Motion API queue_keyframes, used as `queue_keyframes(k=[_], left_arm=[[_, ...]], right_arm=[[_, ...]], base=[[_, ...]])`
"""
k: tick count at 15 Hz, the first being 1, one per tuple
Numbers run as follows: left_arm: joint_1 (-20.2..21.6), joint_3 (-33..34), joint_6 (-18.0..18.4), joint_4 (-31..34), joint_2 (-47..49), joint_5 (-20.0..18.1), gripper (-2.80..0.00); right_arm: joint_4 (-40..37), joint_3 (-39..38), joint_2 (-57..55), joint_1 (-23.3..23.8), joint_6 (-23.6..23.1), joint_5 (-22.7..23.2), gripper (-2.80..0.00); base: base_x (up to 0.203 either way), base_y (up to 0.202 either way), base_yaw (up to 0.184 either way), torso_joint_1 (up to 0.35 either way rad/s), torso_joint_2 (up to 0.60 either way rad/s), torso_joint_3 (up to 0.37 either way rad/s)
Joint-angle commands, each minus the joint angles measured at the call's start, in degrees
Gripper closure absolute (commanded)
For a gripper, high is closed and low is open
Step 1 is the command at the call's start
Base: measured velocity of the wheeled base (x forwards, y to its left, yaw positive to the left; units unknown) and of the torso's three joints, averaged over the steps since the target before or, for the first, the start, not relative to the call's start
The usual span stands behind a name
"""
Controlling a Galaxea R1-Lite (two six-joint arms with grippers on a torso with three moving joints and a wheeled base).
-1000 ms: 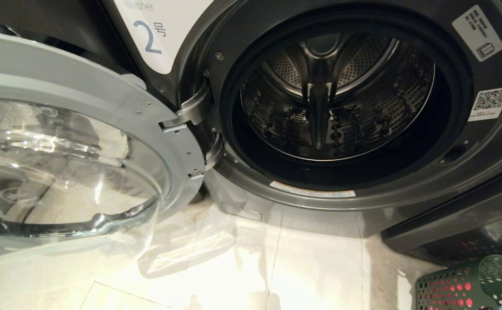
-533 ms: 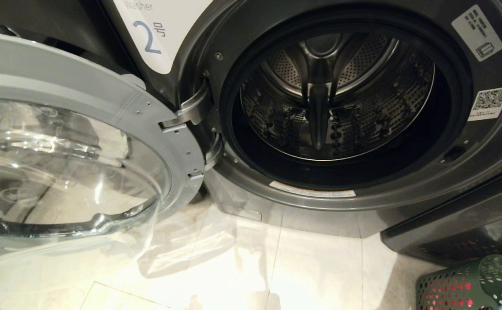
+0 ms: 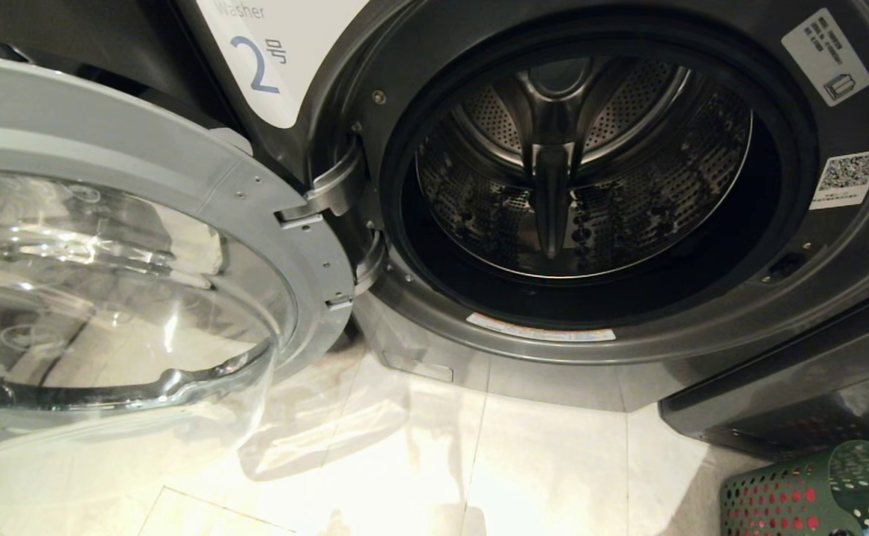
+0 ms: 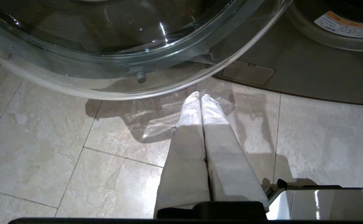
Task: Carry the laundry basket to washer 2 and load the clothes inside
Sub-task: Place the clothes into the washing machine
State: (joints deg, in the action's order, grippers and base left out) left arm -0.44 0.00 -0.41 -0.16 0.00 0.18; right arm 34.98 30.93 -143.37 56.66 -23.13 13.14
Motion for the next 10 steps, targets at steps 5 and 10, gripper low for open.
queue_keyframes(k=[5, 10], left_arm=[[0.00, 0.09, -0.02, -0.02, 0.09, 0.09, 0.00], [0.00, 0.09, -0.02, -0.02, 0.09, 0.00, 0.00]], right_arm=[[21.13, 2.05, -15.16, -6.03, 0.39, -0.91, -2.80], [32.59, 5.44, -20.86, -7.50, 0.57, -0.03, -2.80]], base=[[0.000, 0.000, 0.000, 0.000, 0.00, 0.000], [0.000, 0.000, 0.000, 0.000, 0.00, 0.000]])
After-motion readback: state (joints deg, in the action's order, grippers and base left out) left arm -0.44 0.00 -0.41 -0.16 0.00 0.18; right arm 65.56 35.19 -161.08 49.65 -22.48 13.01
